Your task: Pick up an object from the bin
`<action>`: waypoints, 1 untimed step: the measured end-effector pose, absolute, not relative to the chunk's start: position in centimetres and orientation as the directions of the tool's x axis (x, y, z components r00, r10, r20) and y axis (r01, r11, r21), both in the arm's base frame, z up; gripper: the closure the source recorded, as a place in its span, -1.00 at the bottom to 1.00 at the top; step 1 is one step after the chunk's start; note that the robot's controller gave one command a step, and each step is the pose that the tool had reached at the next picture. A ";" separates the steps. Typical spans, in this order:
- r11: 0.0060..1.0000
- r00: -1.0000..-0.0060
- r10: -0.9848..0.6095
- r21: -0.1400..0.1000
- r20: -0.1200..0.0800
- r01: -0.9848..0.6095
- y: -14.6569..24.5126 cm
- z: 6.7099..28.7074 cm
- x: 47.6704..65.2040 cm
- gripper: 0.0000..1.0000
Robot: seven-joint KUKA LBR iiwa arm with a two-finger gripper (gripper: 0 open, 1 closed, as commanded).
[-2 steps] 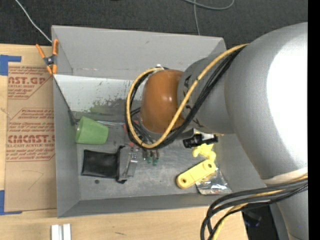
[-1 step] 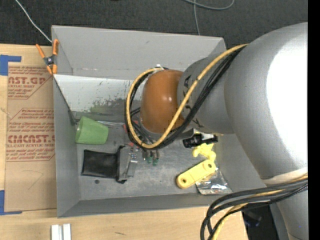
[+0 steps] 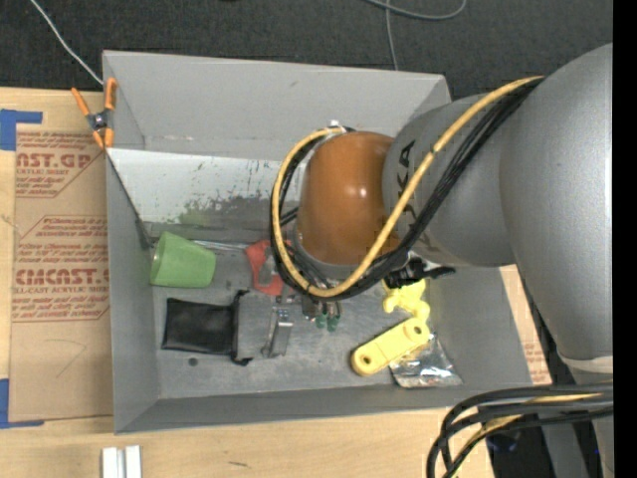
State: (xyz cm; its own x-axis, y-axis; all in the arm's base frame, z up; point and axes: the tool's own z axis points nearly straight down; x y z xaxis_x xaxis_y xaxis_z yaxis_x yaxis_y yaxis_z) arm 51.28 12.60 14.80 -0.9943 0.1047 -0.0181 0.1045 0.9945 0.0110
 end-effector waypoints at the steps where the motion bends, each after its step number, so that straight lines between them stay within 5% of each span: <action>1: 0.951 -0.950 -0.311 0.003 -0.021 -0.311 17.2 11.6 51.8 -1.00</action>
Offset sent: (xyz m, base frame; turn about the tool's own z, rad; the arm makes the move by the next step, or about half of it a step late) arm 0.0000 0.0000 0.0000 0.0000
